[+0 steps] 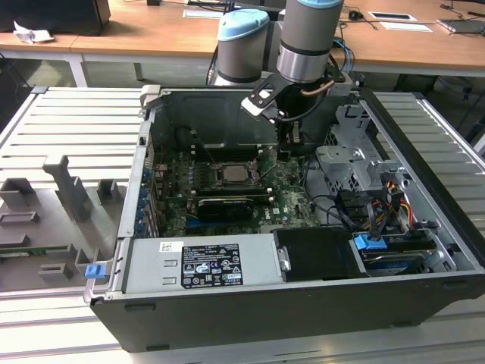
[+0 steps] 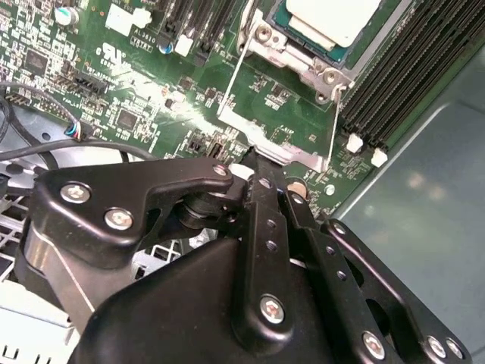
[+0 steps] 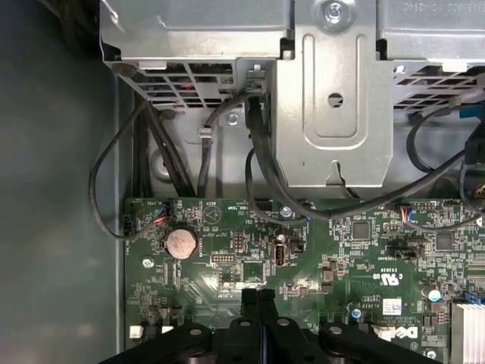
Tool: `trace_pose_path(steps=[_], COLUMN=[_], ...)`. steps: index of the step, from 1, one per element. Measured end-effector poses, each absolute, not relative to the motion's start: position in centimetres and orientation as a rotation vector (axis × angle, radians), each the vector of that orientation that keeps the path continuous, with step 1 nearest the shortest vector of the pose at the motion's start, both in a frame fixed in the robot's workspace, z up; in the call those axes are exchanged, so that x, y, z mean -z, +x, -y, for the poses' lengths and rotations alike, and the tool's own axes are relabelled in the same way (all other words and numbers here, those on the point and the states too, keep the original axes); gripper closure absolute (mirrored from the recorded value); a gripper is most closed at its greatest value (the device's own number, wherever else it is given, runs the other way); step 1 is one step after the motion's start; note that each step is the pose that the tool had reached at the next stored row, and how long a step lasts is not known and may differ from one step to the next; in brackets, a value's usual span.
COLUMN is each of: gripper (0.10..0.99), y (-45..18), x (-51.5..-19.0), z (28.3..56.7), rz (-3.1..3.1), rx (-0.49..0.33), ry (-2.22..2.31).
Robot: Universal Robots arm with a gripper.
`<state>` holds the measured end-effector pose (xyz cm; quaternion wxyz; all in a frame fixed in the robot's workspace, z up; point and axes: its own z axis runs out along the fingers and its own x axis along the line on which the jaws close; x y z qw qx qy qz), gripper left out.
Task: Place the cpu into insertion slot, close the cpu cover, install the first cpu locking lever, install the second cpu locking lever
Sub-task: 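Close the cpu cover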
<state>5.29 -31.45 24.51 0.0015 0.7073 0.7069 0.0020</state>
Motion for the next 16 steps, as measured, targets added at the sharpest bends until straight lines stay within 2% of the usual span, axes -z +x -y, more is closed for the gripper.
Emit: trace_pose_path(steps=[16], gripper=[0.98], y=[1.8], x=[-24.4], z=[31.5], rz=[-2.22], rx=[-0.007], ry=[2.219])
